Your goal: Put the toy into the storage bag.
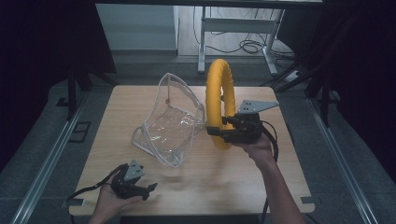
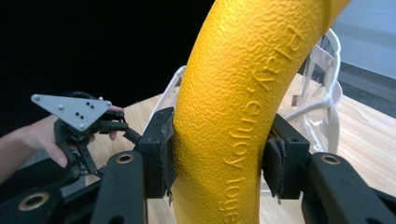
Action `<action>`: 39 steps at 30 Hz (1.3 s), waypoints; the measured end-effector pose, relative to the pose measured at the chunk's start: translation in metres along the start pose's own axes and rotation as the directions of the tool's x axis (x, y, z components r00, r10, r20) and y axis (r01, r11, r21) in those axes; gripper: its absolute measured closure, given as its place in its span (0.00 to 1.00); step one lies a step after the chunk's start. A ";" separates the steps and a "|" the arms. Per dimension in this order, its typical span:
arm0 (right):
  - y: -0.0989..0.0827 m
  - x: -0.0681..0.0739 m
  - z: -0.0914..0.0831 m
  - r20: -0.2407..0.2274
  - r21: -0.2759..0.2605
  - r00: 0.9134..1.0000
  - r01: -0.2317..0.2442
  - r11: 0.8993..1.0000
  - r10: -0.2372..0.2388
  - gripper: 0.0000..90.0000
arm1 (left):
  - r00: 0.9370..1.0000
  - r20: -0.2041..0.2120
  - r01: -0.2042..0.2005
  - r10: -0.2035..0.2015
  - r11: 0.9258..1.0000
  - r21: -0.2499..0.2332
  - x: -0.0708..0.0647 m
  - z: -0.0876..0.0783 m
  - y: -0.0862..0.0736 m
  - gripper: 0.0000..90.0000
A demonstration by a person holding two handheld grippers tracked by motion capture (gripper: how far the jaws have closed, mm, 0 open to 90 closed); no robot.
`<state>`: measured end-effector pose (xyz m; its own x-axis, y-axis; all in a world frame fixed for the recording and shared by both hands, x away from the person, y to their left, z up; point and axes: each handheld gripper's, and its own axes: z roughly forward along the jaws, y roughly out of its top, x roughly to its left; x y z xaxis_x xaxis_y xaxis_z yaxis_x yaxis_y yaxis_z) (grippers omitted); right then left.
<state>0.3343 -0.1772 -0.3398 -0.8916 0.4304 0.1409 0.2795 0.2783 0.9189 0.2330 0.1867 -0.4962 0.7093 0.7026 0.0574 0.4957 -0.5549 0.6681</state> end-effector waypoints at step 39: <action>0.036 0.018 0.009 -0.070 -0.165 0.998 -0.005 0.986 -0.006 0.56 | 1.000 0.005 -0.008 0.008 1.000 0.004 0.001 -0.001 0.000 0.22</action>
<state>0.3321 -0.1515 -0.3077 -0.9161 0.3673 0.1606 0.2216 0.1300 0.9664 0.2332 0.1874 -0.4957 0.7159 0.6957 0.0588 0.4920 -0.5624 0.6646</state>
